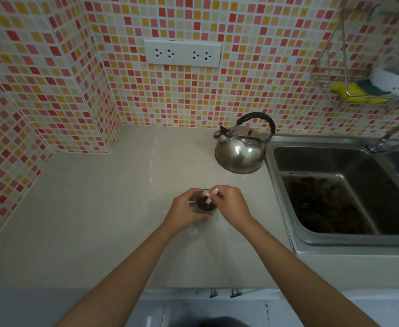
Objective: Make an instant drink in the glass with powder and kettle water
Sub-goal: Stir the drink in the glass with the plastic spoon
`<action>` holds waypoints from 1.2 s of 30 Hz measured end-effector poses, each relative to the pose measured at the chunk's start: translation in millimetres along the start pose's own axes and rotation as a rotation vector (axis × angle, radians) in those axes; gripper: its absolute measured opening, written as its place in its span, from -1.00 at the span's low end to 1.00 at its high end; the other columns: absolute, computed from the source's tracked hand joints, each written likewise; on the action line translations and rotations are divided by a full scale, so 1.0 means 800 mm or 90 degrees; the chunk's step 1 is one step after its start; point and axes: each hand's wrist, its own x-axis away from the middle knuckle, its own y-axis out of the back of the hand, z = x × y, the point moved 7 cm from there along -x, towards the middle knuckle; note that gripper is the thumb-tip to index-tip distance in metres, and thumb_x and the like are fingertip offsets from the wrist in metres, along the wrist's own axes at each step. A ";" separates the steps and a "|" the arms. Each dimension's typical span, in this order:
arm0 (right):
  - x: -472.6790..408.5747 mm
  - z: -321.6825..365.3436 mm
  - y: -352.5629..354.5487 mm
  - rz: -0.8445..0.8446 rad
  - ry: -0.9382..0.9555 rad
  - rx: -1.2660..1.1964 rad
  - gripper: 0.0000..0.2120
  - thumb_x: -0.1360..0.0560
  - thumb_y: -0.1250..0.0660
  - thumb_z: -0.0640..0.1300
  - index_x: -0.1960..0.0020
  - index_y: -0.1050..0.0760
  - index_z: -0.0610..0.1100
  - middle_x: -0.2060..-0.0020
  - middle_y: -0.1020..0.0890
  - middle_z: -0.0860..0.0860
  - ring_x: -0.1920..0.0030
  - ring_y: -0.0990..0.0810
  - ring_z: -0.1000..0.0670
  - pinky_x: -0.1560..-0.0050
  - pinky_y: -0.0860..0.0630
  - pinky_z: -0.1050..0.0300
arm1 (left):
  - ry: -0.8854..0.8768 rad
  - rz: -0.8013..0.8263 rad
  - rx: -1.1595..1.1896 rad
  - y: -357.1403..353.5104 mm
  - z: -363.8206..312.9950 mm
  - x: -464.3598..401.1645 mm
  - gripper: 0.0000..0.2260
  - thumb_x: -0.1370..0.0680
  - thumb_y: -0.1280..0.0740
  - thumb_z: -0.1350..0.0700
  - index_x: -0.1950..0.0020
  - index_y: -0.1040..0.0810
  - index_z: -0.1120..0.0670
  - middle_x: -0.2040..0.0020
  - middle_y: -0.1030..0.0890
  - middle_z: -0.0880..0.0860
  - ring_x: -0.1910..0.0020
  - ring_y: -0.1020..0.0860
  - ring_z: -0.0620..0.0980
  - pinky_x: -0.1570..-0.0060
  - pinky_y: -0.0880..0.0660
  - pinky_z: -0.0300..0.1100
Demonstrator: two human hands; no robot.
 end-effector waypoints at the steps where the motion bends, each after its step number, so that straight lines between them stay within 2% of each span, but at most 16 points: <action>1: -0.001 -0.002 0.002 -0.015 -0.004 0.017 -0.75 -0.55 -0.23 -0.11 0.21 -0.60 -0.15 0.30 -0.65 -0.08 0.27 -0.58 -0.06 0.22 -0.48 0.07 | 0.002 0.000 0.000 0.000 0.000 0.000 -0.42 -0.17 -0.64 0.14 -0.14 -0.55 -0.08 -0.02 -0.65 -0.15 -0.04 -0.59 -0.29 0.01 -0.45 -0.57; 4: -0.003 -0.012 0.005 -0.047 -0.046 0.011 -0.78 -0.53 -0.26 -0.14 0.24 -0.59 -0.17 0.34 -0.64 -0.07 0.29 -0.58 -0.06 0.24 -0.49 0.09 | 0.007 -0.001 -0.005 0.000 0.000 0.000 -0.40 -0.16 -0.64 0.13 -0.12 -0.53 -0.15 0.00 -0.62 -0.24 -0.05 -0.55 -0.37 0.03 -0.42 -0.60; 8: -0.003 -0.011 0.000 -0.027 -0.053 -0.059 -0.83 -0.51 -0.30 -0.16 0.21 -0.61 -0.16 0.35 -0.64 -0.09 0.29 -0.60 -0.08 0.24 -0.52 0.06 | 0.003 0.004 -0.008 -0.001 0.002 -0.001 -0.35 -0.17 -0.64 0.11 -0.22 -0.53 -0.02 -0.11 -0.64 -0.09 -0.13 -0.57 -0.16 -0.16 -0.45 -0.36; 12: -0.005 -0.017 0.009 -0.056 -0.064 0.000 -0.79 -0.52 -0.29 -0.11 0.27 -0.56 -0.12 0.39 -0.61 -0.01 0.31 -0.58 -0.05 0.23 -0.50 0.09 | 0.003 0.003 -0.017 0.000 -0.001 0.001 -0.33 -0.17 -0.64 0.09 -0.25 -0.51 -0.01 -0.16 -0.62 -0.06 -0.17 -0.55 -0.09 -0.22 -0.45 -0.25; 15: -0.003 -0.007 -0.005 -0.015 -0.050 -0.008 -0.79 -0.53 -0.29 -0.10 0.18 -0.63 -0.16 0.30 -0.67 -0.10 0.26 -0.62 -0.09 0.18 -0.56 0.02 | 0.000 0.003 -0.013 -0.001 -0.002 0.001 -0.35 -0.19 -0.63 0.11 -0.24 -0.52 -0.02 -0.15 -0.63 -0.04 -0.15 -0.58 -0.06 -0.25 -0.50 -0.18; 18: -0.005 0.002 -0.005 -0.005 -0.013 0.030 -0.82 -0.53 -0.28 -0.11 0.11 -0.64 -0.12 0.22 -0.68 -0.08 0.22 -0.61 -0.06 0.17 -0.54 0.07 | 0.001 0.003 -0.024 0.000 -0.004 0.001 -0.34 -0.18 -0.64 0.10 -0.23 -0.52 -0.03 -0.12 -0.64 -0.05 -0.12 -0.60 -0.08 -0.23 -0.51 -0.20; 21: -0.006 -0.009 0.005 -0.040 -0.043 0.071 -0.81 -0.53 -0.27 -0.11 0.14 -0.61 -0.15 0.27 -0.66 -0.09 0.26 -0.60 -0.08 0.21 -0.54 0.04 | 0.008 0.002 -0.026 0.000 -0.004 0.001 -0.32 -0.17 -0.64 0.11 -0.25 -0.51 0.00 -0.15 -0.62 -0.04 -0.16 -0.57 -0.07 -0.26 -0.48 -0.20; 23: -0.004 -0.014 0.002 -0.041 -0.063 0.027 -0.81 -0.52 -0.29 -0.12 0.18 -0.61 -0.16 0.30 -0.66 -0.10 0.27 -0.61 -0.09 0.21 -0.55 0.02 | 0.007 0.003 -0.023 0.000 -0.004 0.001 -0.33 -0.17 -0.64 0.14 -0.24 -0.52 0.02 -0.14 -0.63 -0.02 -0.15 -0.58 -0.06 -0.26 -0.50 -0.16; 25: -0.003 -0.009 -0.004 -0.028 -0.053 -0.011 -0.82 -0.52 -0.30 -0.12 0.18 -0.64 -0.12 0.30 -0.67 -0.09 0.28 -0.61 -0.07 0.23 -0.55 0.05 | 0.005 0.007 -0.023 0.000 -0.004 0.000 -0.35 -0.17 -0.63 0.15 -0.23 -0.53 0.01 -0.12 -0.64 -0.02 -0.13 -0.60 -0.05 -0.25 -0.52 -0.14; 30: -0.006 -0.015 0.008 -0.059 -0.062 0.033 -0.81 -0.52 -0.29 -0.09 0.23 -0.58 -0.06 0.38 -0.60 0.02 0.33 -0.57 -0.01 0.36 -0.45 0.18 | 0.028 0.009 -0.030 0.000 -0.003 0.000 -0.30 -0.17 -0.64 0.12 -0.27 -0.50 0.00 -0.19 -0.61 -0.01 -0.19 -0.55 -0.02 -0.29 -0.47 -0.14; 34: -0.003 -0.020 -0.001 -0.050 -0.103 -0.059 -0.86 -0.51 -0.31 -0.18 0.17 -0.61 -0.17 0.32 -0.63 -0.09 0.30 -0.60 -0.08 0.22 -0.59 0.01 | 0.030 0.008 -0.025 -0.001 -0.003 0.000 -0.32 -0.18 -0.63 0.14 -0.26 -0.50 0.01 -0.16 -0.62 -0.01 -0.19 -0.56 -0.02 -0.28 -0.48 -0.15; 36: -0.002 -0.022 0.000 -0.074 -0.128 -0.099 -0.87 -0.51 -0.32 -0.20 0.13 -0.62 -0.21 0.28 -0.65 -0.12 0.32 -0.57 -0.06 0.17 -0.59 0.02 | 0.032 0.007 -0.032 -0.001 -0.003 0.001 -0.32 -0.18 -0.63 0.15 -0.26 -0.50 0.01 -0.16 -0.61 -0.02 -0.18 -0.56 -0.04 -0.24 -0.47 -0.22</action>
